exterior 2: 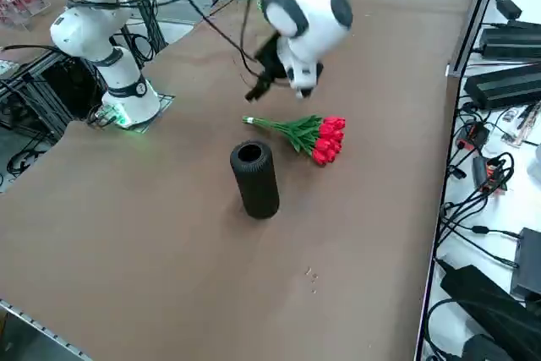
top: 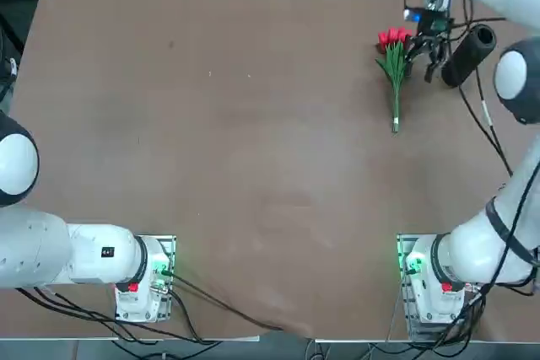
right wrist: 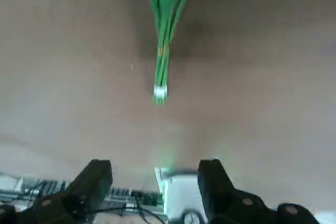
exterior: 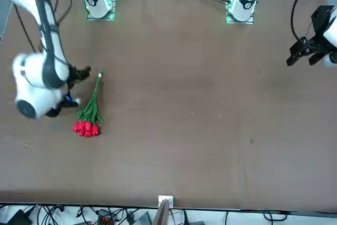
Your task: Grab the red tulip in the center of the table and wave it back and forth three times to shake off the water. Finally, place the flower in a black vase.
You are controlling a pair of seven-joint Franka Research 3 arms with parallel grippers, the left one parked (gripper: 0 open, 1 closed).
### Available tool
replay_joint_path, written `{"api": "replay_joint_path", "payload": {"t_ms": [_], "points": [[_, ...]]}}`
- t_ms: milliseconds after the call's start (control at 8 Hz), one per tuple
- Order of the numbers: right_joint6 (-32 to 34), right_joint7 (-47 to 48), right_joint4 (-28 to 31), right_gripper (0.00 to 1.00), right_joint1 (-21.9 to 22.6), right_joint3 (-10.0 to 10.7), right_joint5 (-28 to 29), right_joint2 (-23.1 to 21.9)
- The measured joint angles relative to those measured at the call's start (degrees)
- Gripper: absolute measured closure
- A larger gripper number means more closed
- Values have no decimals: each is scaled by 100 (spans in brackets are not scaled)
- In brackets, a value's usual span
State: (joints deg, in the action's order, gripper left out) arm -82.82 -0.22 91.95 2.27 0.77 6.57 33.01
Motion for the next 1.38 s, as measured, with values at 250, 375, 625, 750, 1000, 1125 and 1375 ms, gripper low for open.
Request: {"api": "replay_joint_path", "payload": {"t_ms": [250,375,625,750,1000,1125,1375], "points": [[-582,0,-45,0,-3,0,3,489],[-799,2,-63,0,-10,1,8,647],[-1169,2,-80,0,-15,2,177,812],[-1262,3,-91,0,-15,2,300,842],[-1414,4,-97,0,-15,2,435,888],[-1546,5,-99,1,-14,2,440,933],[-1785,6,-100,2,-16,4,440,1013]]}}
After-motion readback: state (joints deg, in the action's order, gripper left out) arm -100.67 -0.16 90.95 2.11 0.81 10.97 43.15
